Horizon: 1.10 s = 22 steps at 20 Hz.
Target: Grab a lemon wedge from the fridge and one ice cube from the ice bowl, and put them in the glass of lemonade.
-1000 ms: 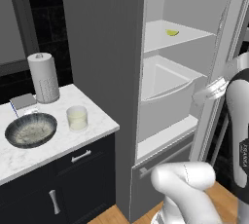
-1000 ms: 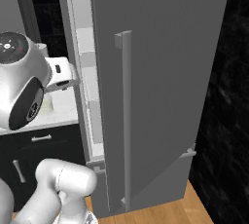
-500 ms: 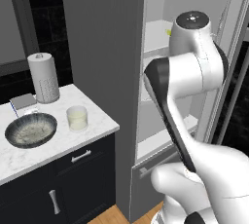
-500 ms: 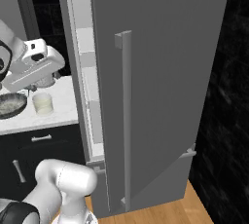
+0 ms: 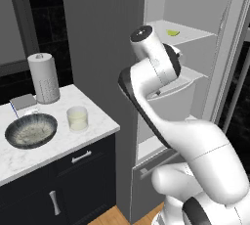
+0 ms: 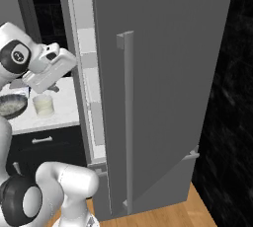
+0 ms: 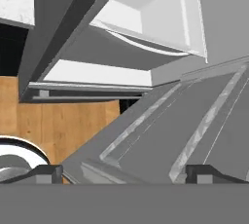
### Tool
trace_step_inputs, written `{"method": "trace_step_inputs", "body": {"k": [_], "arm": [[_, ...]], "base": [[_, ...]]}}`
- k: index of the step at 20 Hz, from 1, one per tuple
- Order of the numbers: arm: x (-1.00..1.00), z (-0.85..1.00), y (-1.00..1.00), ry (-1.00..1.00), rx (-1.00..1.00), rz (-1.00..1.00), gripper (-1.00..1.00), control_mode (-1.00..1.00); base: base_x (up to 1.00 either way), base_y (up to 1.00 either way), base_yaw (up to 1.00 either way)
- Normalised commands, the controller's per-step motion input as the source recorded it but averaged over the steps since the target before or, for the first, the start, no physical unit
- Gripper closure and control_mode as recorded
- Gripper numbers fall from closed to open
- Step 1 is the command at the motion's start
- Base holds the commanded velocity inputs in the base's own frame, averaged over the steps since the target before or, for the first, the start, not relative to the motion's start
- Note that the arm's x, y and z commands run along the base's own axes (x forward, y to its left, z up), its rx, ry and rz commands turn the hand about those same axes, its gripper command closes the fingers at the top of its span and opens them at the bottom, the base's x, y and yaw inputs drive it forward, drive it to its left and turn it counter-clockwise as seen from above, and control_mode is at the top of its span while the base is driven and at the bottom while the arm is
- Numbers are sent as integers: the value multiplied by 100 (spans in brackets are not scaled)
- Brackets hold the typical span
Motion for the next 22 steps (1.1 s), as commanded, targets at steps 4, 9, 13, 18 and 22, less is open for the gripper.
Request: {"method": "trace_step_inputs", "body": {"k": [4, 9, 13, 18, 22], "arm": [[58, -25, -39, 0, -19, -15, -100, -100], [39, -6, -49, 2, -17, -18, -100, -100], [6, -3, -69, 10, -12, -18, -100, -100], [0, -5, -82, 5, -7, -20, -100, -100], [0, -5, -78, 3, -7, -20, -100, -100]], "base": [[0, 0, 0], [0, 0, 0], [0, 0, 0], [0, 0, 0], [0, 0, 0]]}}
